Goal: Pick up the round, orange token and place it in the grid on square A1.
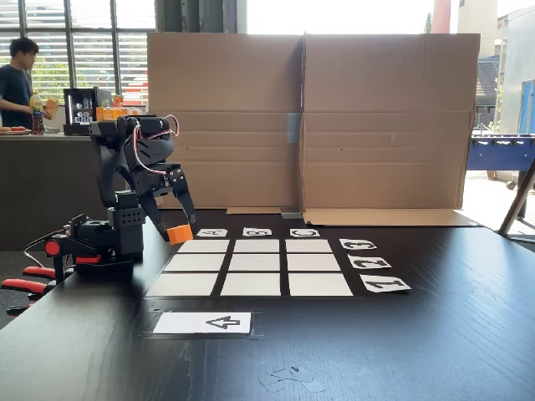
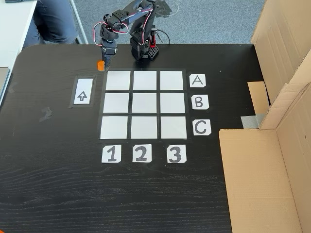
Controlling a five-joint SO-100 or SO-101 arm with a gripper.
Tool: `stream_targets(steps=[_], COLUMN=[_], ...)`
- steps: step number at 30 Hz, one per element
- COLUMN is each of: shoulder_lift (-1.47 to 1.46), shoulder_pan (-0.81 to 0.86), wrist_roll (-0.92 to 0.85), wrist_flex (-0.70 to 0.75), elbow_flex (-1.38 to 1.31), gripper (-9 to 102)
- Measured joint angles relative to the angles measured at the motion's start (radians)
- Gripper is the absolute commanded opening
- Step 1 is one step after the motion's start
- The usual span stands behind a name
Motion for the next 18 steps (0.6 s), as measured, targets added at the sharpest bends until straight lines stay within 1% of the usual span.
stream_targets(steps=[10, 18], shoulder_lift=[0.198, 0.288], shoulder_pan=[-0.075, -0.080], wrist_roll=[0.000, 0.000], wrist_flex=[-0.002, -0.012], elbow_flex=[0.232, 0.331], gripper=[5, 5])
